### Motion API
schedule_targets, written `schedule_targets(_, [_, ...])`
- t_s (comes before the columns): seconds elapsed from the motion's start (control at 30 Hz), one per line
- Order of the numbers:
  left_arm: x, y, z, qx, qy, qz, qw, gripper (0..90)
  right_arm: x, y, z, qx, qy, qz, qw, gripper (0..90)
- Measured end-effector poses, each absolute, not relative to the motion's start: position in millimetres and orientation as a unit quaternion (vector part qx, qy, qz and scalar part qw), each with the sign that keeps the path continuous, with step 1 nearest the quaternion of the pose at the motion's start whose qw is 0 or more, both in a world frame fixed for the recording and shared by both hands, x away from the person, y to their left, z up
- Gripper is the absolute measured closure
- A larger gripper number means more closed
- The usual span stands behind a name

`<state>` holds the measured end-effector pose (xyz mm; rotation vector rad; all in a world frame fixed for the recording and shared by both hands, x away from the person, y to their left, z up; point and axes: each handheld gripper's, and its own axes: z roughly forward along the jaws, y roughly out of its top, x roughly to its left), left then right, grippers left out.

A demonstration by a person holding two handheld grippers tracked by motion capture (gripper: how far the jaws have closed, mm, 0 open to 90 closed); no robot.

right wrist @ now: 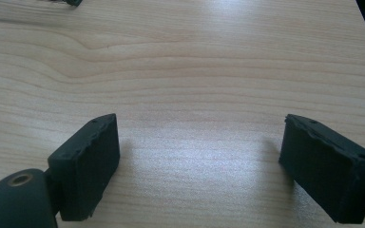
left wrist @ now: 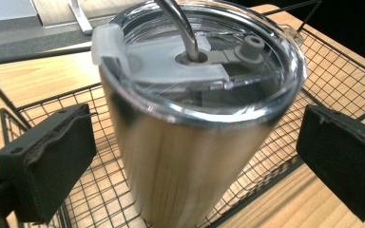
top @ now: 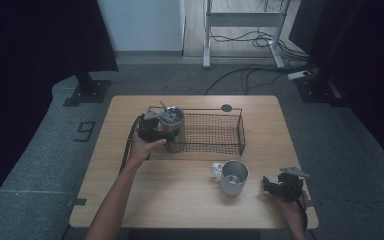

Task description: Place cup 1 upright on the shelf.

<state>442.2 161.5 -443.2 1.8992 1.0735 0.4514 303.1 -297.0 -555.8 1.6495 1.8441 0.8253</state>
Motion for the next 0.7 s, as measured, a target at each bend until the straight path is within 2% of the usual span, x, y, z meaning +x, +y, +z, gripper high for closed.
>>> schedule_targets(0.7, [391, 180, -462, 0.770, 0.412, 0.177, 0.455, 2.8, 303, -297, -556, 0.611, 0.682, 0.305, 0.263, 12.8])
